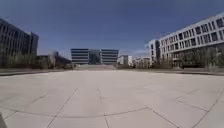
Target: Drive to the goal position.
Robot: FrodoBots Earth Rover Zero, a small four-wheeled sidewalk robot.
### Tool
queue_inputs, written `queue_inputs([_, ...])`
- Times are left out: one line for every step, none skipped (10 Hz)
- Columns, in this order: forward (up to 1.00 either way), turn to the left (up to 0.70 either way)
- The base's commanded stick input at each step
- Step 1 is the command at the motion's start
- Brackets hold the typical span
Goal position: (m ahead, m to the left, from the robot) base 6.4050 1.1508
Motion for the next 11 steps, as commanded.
queue_inputs([0.09,-0.05])
queue_inputs([0.09,-0.05])
queue_inputs([0.09,-0.05])
queue_inputs([0.09,-0.05])
queue_inputs([0.09,-0.05])
queue_inputs([0.09,-0.05])
queue_inputs([0.09,-0.05])
queue_inputs([0.09,-0.05])
queue_inputs([0.09,-0.05])
queue_inputs([0.09,-0.05])
queue_inputs([0.09,-0.05])
